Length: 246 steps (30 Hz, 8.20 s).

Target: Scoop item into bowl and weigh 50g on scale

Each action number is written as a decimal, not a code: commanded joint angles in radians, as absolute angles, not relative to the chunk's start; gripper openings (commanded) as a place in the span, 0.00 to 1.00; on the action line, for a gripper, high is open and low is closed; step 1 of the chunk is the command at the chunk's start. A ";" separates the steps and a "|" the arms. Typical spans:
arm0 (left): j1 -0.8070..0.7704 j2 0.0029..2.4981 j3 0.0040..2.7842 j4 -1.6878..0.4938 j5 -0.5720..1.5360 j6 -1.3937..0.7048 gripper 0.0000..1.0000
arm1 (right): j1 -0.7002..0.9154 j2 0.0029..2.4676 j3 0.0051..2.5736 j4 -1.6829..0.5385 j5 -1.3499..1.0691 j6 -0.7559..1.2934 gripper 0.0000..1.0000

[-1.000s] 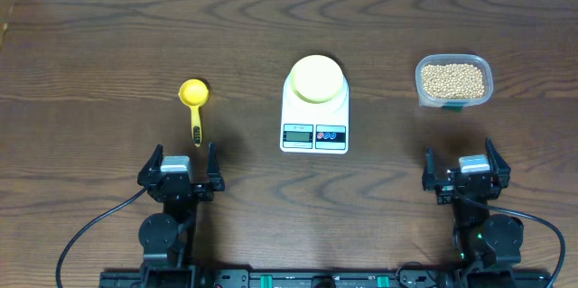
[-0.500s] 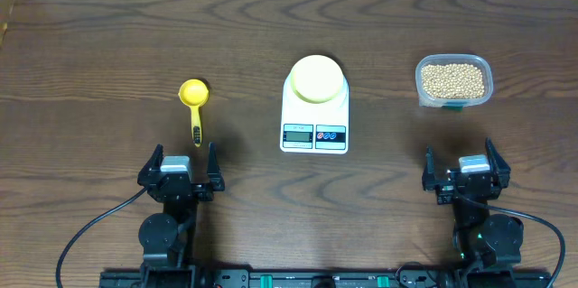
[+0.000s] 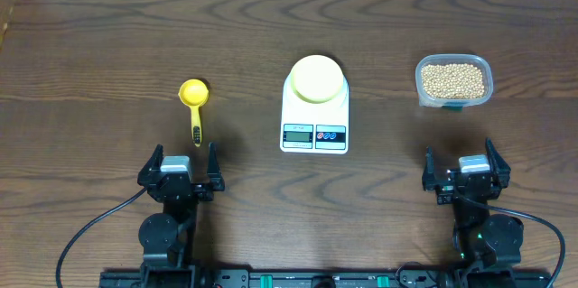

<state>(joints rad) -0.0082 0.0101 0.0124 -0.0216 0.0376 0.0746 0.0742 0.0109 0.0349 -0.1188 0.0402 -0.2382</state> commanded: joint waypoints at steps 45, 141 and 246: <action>-0.003 0.445 0.382 -0.026 -0.011 0.016 0.98 | 0.076 0.005 0.028 -0.119 0.034 -0.225 0.99; 0.178 1.951 1.411 -0.495 0.350 -0.117 0.07 | 0.076 0.005 0.028 -0.119 0.034 -0.225 0.99; -0.362 1.755 1.411 -0.313 0.387 -1.475 0.08 | 0.202 1.461 0.888 0.432 -0.816 0.710 0.71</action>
